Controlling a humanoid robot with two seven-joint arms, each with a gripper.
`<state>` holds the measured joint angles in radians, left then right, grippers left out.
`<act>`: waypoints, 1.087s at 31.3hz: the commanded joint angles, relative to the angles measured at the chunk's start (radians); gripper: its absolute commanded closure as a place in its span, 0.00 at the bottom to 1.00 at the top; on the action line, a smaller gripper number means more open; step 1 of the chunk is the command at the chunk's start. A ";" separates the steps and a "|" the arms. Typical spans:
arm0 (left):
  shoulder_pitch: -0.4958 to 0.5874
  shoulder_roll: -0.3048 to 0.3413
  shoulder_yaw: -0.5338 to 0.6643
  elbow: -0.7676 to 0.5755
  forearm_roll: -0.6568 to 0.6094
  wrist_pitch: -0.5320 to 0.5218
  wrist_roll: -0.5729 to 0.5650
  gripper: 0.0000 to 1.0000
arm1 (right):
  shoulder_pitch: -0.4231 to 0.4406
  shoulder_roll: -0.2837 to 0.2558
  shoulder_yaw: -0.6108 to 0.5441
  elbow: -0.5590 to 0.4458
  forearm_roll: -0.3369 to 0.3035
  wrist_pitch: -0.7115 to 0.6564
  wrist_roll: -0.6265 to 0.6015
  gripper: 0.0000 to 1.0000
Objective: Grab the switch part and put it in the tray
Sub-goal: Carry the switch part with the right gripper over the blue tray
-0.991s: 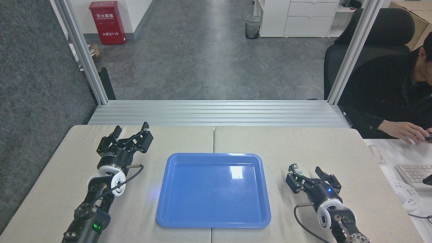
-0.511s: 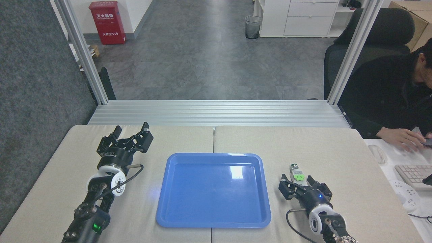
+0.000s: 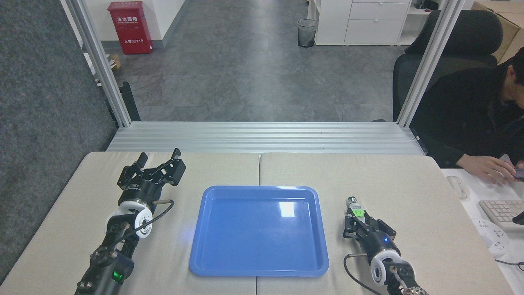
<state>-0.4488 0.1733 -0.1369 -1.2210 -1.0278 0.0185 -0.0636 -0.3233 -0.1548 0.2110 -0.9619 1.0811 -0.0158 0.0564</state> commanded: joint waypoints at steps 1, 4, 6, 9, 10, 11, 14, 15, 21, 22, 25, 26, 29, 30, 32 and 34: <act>-0.001 0.000 0.000 0.000 0.000 0.000 0.001 0.00 | -0.022 0.017 -0.050 -0.018 -0.010 0.014 -0.013 1.00; 0.001 0.000 0.000 0.000 0.000 0.000 0.001 0.00 | -0.023 0.008 -0.059 -0.102 -0.009 0.014 -0.004 1.00; 0.001 0.000 0.000 0.000 0.000 0.000 0.001 0.00 | -0.022 -0.002 -0.053 -0.184 -0.007 0.007 0.002 1.00; 0.001 0.000 0.000 0.000 0.000 0.000 0.001 0.00 | -0.013 -0.005 -0.032 -0.323 -0.003 -0.001 0.032 1.00; -0.001 0.000 0.000 0.000 0.000 0.000 0.001 0.00 | -0.013 -0.003 -0.007 -0.361 0.002 -0.004 0.049 1.00; -0.001 0.000 0.000 0.000 0.000 0.000 0.001 0.00 | -0.016 -0.003 0.029 -0.391 0.003 -0.004 0.062 1.00; -0.001 0.000 0.000 0.000 0.000 0.000 0.001 0.00 | -0.026 -0.003 0.146 -0.425 0.005 -0.009 0.066 1.00; -0.001 0.000 0.000 0.000 0.000 0.000 0.001 0.00 | -0.026 -0.003 0.180 -0.428 0.005 -0.022 0.066 1.00; -0.001 0.000 0.000 0.000 0.000 0.000 0.001 0.00 | -0.023 0.015 0.358 -0.439 0.042 -0.136 0.068 1.00; 0.001 0.000 0.000 0.000 0.000 0.000 0.001 0.00 | -0.025 0.023 0.385 -0.436 0.060 -0.138 0.069 1.00; -0.001 0.000 0.000 0.000 0.000 0.000 0.001 0.00 | -0.030 0.076 0.462 -0.399 0.114 -0.138 0.074 1.00; -0.001 0.000 0.000 0.000 0.000 0.000 0.001 0.00 | -0.031 0.098 0.479 -0.374 0.137 -0.138 0.079 1.00; -0.001 0.000 0.000 0.000 0.000 0.000 0.001 0.00 | -0.030 0.149 0.507 -0.293 0.213 -0.138 0.120 1.00; -0.001 0.000 -0.001 0.000 0.000 0.000 0.001 0.00 | -0.028 0.162 0.508 -0.264 0.229 -0.139 0.125 1.00; 0.001 0.000 -0.001 0.000 0.000 0.000 0.001 0.00 | -0.022 0.182 0.510 -0.204 0.252 -0.139 0.126 1.00; -0.001 0.000 0.000 0.000 0.000 0.000 0.001 0.00 | -0.016 0.184 0.510 -0.179 0.270 -0.139 0.128 1.00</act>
<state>-0.4489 0.1734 -0.1369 -1.2210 -1.0278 0.0185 -0.0636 -0.3493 -0.0896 0.5023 -1.2391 1.2307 -0.1524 0.1692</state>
